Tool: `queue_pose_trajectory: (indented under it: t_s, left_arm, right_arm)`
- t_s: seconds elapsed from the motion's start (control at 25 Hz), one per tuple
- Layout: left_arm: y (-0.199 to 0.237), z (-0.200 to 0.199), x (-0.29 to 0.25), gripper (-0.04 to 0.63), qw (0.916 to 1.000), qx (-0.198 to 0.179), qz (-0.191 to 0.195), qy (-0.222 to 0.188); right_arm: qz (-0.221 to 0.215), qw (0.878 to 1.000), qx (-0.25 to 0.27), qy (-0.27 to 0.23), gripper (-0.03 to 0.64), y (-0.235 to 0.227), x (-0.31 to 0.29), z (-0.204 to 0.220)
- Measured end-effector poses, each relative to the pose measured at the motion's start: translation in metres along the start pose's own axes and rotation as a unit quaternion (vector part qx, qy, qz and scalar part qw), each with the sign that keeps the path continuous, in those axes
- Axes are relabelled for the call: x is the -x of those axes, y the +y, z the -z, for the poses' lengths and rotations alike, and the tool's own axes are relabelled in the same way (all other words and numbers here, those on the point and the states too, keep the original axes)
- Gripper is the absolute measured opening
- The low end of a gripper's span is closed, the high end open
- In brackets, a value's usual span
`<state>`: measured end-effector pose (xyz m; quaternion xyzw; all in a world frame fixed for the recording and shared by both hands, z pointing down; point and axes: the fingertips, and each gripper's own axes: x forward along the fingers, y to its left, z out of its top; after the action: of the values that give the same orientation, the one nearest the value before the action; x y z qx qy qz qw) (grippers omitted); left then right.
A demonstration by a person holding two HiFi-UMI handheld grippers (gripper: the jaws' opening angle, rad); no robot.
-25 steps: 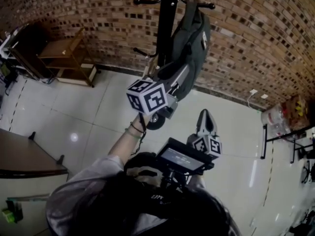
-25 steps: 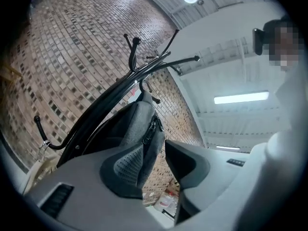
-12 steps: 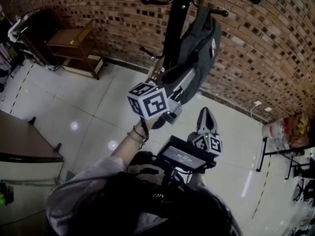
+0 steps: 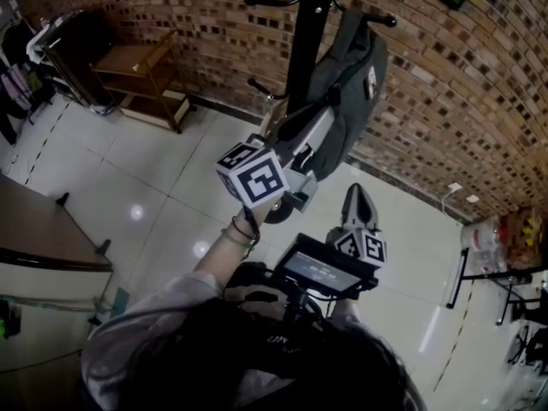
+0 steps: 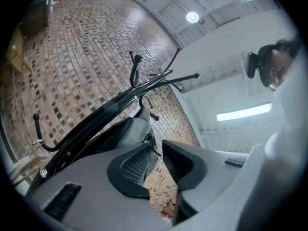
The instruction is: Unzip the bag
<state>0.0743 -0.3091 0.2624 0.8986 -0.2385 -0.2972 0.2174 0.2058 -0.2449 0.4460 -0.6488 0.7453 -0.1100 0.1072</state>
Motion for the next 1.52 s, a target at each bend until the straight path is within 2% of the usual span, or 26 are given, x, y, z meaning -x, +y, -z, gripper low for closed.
queue_pose_trajectory:
  t_s: [0.16,0.32,0.6,0.68,0.88,1.24,1.52]
  left_arm:
    - [0.002,0.004,-0.008,0.078,0.9997,-0.009,-0.016,0.016]
    - [0.008,0.004,-0.008,0.038,0.9994,-0.003,-0.034,0.007]
    - [0.012,0.0,-0.003,0.009,0.998,0.038,-0.05,-0.012]
    - [0.013,0.001,-0.001,0.009,0.9979,0.029,-0.057,-0.009]
    - [0.012,0.005,0.0,0.009,0.9968,-0.023,-0.075,0.01]
    - [0.016,0.011,0.009,0.009,0.9967,-0.021,-0.077,0.017]
    - [0.021,0.018,0.015,0.009,0.9951,-0.051,-0.081,0.024]
  right_arm:
    - [-0.002,1.0,-0.006,-0.002,-0.002,-0.006,0.001,-0.001]
    - [-0.001,1.0,-0.009,0.001,-0.002,-0.013,0.004,0.002]
    - [0.001,1.0,-0.015,0.002,-0.002,-0.023,0.007,0.002]
    - [-0.001,1.0,-0.015,0.003,-0.002,-0.023,0.006,0.002]
    - [-0.007,1.0,-0.013,0.009,-0.002,-0.021,0.004,0.006]
    - [-0.015,1.0,-0.013,0.015,-0.002,-0.017,0.003,0.009]
    - [-0.018,0.999,-0.016,0.022,-0.002,-0.016,0.002,0.013]
